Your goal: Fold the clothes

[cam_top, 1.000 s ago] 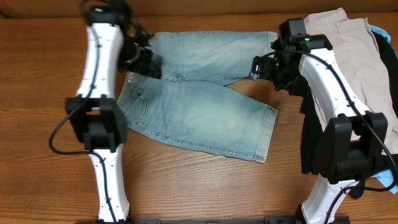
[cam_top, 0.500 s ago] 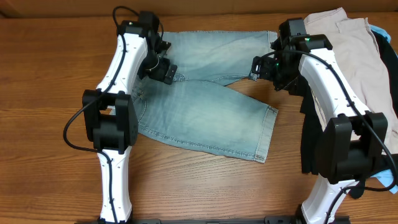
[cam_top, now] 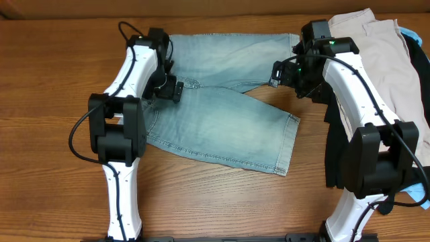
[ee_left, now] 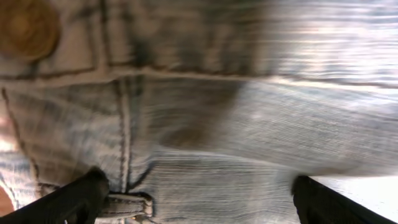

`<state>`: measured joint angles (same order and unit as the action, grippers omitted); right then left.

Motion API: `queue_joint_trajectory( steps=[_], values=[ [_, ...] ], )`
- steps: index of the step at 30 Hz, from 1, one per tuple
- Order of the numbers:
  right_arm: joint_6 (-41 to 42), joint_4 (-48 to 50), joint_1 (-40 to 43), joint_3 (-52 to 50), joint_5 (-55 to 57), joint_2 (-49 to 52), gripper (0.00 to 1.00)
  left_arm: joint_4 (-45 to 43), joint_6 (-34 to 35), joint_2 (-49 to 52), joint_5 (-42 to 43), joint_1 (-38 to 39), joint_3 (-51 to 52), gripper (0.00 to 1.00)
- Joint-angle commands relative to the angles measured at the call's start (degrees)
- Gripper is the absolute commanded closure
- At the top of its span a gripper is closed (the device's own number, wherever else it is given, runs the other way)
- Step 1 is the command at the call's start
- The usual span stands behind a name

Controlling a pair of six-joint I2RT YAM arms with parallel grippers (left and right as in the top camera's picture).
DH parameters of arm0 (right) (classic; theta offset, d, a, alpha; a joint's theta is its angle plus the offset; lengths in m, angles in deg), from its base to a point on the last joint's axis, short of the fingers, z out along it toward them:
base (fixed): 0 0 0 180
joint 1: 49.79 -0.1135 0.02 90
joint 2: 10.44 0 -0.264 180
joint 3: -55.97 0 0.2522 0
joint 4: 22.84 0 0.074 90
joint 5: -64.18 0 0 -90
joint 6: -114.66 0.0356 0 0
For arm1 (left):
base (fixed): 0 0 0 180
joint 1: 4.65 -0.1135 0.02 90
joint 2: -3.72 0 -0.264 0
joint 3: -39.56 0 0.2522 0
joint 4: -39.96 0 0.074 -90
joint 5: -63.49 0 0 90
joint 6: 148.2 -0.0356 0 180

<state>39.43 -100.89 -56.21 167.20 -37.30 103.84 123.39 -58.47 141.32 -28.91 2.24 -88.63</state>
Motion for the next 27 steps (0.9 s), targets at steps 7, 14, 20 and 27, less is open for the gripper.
queue_joint_trajectory(
  steps=[7, 14, 20, 27],
  values=[
    [-1.38, 0.11, 0.15, 0.74, 2.01, -1.11, 0.0, 4.74, 9.77, -0.02, 2.27, -7.17, 7.32, 0.0],
    [-1.73, 1.77, 0.37, 1.16, 1.97, -1.46, 0.0, 6.69, 9.51, -0.07, 4.33, -9.09, 5.86, 0.0],
    [-0.59, -2.1, 0.37, 5.05, 2.03, -6.75, 0.0, 13.99, 9.6, -2.71, 3.45, -9.14, -5.31, 0.0],
    [6.05, -7.93, 0.37, 6.12, 3.61, -19.47, 0.0, 20.98, 12.15, -15.8, 2.99, -8.22, -16.52, 0.0]
  ],
)
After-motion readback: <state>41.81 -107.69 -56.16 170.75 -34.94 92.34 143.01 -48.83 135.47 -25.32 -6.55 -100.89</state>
